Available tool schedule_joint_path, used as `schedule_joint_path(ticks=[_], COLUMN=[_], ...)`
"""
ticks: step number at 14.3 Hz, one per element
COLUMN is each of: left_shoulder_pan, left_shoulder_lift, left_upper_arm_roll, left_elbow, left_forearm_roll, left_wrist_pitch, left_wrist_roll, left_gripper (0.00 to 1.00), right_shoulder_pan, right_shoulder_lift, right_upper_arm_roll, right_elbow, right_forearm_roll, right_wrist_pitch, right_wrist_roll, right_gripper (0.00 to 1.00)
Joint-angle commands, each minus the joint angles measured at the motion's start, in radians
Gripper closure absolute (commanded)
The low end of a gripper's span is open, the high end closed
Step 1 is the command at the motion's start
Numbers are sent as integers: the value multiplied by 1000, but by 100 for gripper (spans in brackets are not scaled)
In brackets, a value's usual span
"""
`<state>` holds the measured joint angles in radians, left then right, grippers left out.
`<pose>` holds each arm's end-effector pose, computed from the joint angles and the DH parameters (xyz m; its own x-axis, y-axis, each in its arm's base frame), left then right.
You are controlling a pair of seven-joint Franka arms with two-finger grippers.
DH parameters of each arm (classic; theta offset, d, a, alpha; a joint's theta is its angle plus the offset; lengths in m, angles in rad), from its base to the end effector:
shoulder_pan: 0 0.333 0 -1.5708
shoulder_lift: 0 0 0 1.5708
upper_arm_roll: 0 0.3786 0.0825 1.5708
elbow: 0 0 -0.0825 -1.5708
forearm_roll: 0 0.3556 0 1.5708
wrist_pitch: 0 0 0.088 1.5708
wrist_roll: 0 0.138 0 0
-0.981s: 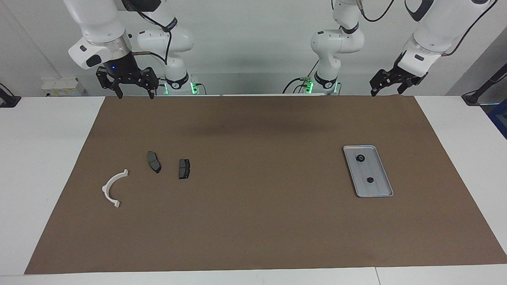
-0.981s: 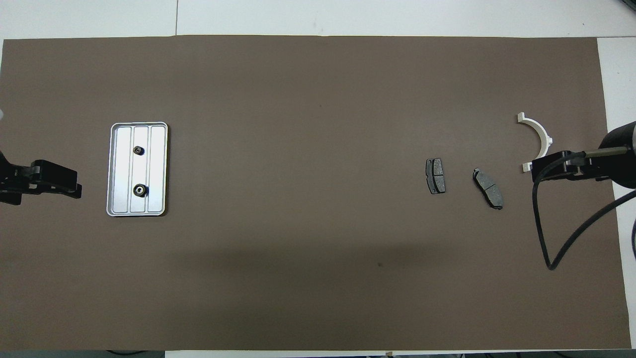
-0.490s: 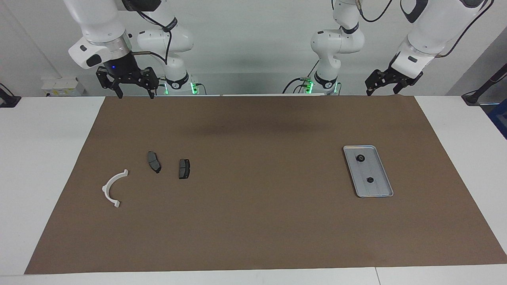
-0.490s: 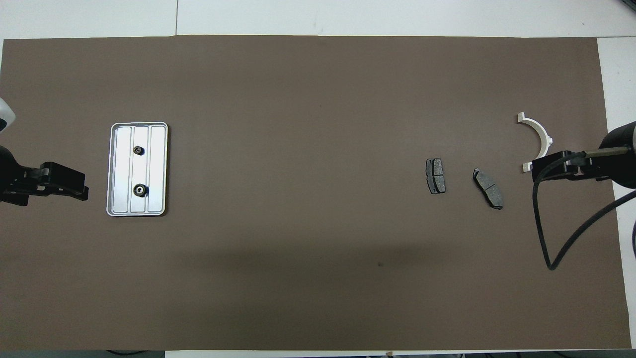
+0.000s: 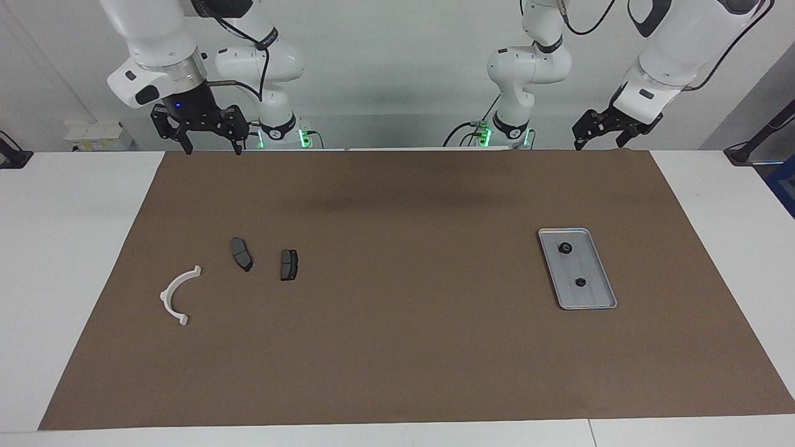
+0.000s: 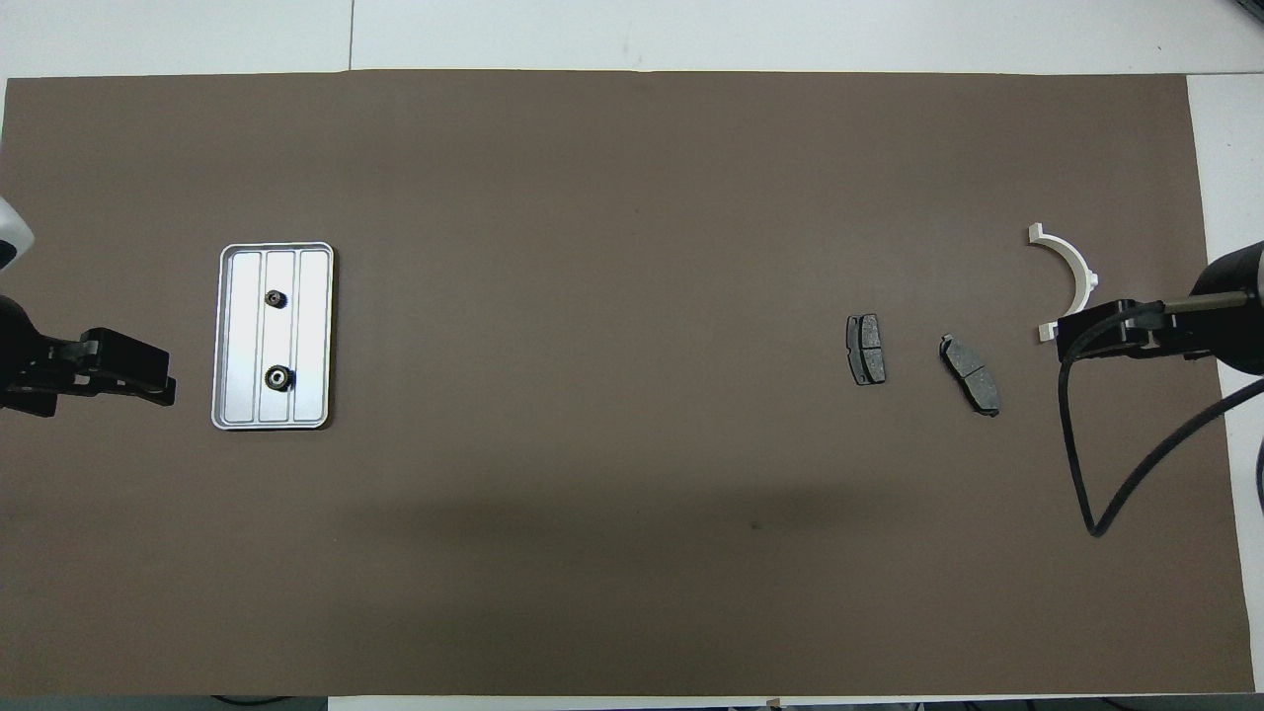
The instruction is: Pick bearing gear from pile to tray
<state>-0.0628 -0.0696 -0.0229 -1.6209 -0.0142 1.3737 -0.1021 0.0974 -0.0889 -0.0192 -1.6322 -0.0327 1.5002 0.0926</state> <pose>0.4702 -0.0431 0.6545 0.9841 0.0153 -0.1770 0.0146 -0.9999 -0.0055 0.4827 0.0326 0.6681 0.9991 -0.0166 -0.0400 -0.0152 -0.9993 0.0348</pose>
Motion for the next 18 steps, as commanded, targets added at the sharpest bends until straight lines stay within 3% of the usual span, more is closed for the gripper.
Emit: schedule_joint_path(ticks=[1,5,10,18], left_shoulder_pan=[-8,-9,-11,-11], left_shoulder_lift=[-38,-38,-29,-25], left_upper_arm_roll=[8,6,6,6], left_elbow=[-42,-40,-40,-40], left_forearm_roll=[-7,-9,-12,-13], left_wrist_pitch=[8,13,140,179], left_wrist_roll=[7,9,55,56], left_gripper=[0,0,0,0], right_shoulder_pan=[-4,-4,-4,-4], right_shoulder_lift=[-17,-17,-17,-17], right_upper_arm_roll=[4,4,4,4], right_elbow=[-15,-15,-15,-14], right_forearm_roll=[11,11,11,11], right_wrist_pitch=[12,11,11,11], right_wrist_roll=[16,15,16,15], right_gripper=[0,0,0,0])
